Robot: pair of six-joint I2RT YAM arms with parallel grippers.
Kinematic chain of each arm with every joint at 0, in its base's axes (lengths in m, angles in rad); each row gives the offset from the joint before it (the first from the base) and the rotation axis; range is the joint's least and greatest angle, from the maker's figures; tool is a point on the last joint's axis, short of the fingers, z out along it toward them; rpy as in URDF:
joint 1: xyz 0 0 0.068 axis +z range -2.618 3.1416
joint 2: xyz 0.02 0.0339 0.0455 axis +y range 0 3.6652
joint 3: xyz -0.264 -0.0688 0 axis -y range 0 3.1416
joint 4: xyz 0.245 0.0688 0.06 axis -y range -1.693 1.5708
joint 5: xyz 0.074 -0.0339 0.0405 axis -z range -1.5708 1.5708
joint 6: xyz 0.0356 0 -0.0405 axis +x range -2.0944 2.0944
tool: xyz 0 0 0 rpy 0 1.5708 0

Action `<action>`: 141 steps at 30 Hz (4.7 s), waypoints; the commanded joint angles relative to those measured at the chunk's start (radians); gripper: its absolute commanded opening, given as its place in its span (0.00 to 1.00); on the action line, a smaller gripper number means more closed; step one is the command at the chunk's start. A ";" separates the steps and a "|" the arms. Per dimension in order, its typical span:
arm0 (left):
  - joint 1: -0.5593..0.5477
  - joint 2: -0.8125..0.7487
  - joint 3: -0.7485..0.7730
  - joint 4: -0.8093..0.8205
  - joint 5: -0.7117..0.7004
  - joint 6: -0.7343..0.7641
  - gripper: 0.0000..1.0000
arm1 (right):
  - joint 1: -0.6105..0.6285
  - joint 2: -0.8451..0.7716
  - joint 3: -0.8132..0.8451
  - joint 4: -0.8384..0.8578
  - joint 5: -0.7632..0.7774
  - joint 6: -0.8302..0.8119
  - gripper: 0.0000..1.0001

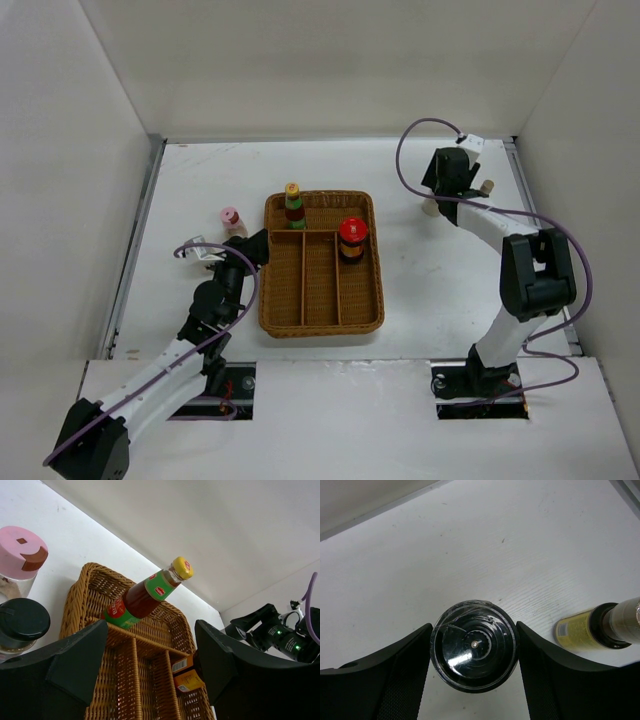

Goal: Organize the condiment bottles

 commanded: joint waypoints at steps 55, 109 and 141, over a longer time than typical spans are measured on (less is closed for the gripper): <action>0.011 -0.008 -0.001 0.042 0.006 -0.014 0.70 | 0.564 0.090 0.230 0.113 -0.145 0.050 0.74; -0.015 0.048 0.005 0.074 0.020 -0.023 0.71 | -0.197 -0.098 -0.048 0.031 0.062 0.024 0.45; -0.003 0.058 0.005 0.076 0.019 -0.018 0.71 | 0.403 -0.157 0.137 0.156 -0.068 -0.056 0.29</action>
